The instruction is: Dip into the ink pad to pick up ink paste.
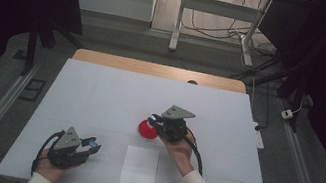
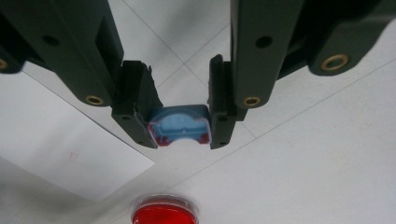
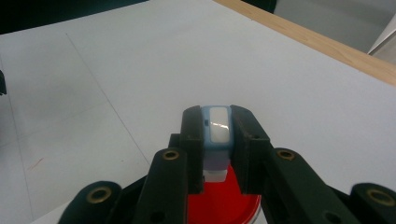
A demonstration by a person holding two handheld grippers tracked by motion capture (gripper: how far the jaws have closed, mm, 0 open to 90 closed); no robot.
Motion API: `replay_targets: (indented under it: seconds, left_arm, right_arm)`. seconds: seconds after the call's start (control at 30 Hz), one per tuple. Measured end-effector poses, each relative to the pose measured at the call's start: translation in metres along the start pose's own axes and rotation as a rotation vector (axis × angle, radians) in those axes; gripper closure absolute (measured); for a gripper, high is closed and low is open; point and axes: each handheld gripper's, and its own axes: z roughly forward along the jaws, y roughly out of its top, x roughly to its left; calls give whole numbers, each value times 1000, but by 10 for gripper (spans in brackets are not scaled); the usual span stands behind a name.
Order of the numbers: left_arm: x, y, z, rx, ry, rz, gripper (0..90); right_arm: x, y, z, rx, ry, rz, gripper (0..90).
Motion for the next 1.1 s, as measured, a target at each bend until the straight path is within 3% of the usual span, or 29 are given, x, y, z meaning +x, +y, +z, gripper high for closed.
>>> replay_targets:
  seconds: [0.3, 0.5, 0.9, 1.1]
  left_arm:
    - [0, 0, 1, 6, -4, 10, 645]
    - [-2, 0, 2, 11, -9, 15, 645]
    - [-3, 1, 2, 10, -11, 22, 645]
    - [-3, 1, 2, 8, -11, 22, 645]
  right_arm:
    - [2, -5, 8, 39, 16, -2, 750]
    - [4, -9, 16, 102, 39, -14, 750]
    - [6, -10, 19, 99, 39, -20, 751]
    - [7, -10, 22, 125, 35, -23, 751]
